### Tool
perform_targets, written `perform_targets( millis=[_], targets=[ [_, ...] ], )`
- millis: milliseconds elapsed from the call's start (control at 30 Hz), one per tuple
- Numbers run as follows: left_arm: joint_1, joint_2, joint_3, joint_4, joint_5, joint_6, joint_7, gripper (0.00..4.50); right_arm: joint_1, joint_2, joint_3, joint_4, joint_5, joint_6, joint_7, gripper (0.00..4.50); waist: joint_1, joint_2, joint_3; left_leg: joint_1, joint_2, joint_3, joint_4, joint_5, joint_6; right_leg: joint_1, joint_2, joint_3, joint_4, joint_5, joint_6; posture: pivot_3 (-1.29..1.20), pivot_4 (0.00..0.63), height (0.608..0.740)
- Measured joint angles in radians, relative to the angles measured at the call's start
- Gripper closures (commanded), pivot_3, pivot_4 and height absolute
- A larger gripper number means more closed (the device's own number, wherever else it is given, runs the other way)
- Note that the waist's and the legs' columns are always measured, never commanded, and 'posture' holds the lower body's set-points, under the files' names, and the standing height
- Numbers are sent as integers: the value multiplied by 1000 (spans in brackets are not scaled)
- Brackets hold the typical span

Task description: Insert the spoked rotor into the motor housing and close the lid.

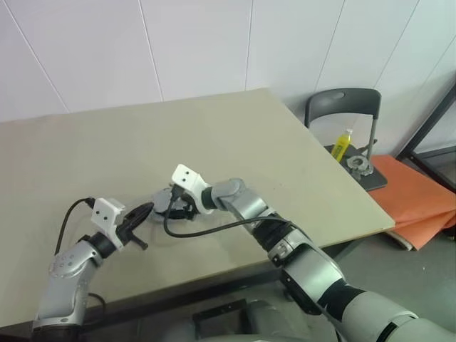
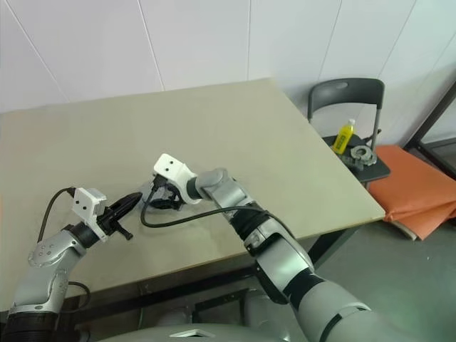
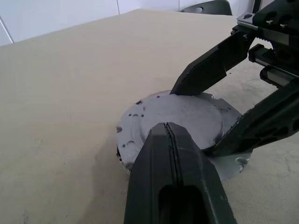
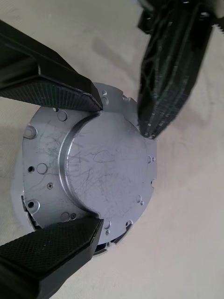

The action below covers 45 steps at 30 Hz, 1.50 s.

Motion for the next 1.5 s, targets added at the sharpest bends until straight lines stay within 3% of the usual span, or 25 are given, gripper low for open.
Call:
perform_targets(
  millis=[600,867,1500],
  targets=[
    [-16,38,91,12,-8,-21,13,4500,20,14,-15,56,-42,-99,-109,1343,3,0,0,-1,0,0,1,0,0,0,-1,0,0,0,0,0,0,740],
    [-8,37,104,16,-6,-21,13,4500,18,16,-122,76,30,-64,-166,1343,4,0,0,-3,0,0,0,0,0,-1,-1,0,-1,0,0,0,0,740],
    [-7,30,77,16,0,-21,12,4500,18,15,-81,64,0,-76,-177,1343,3,0,0,-4,0,0,1,0,0,-2,-1,0,0,0,0,0,0,740]
  ],
)
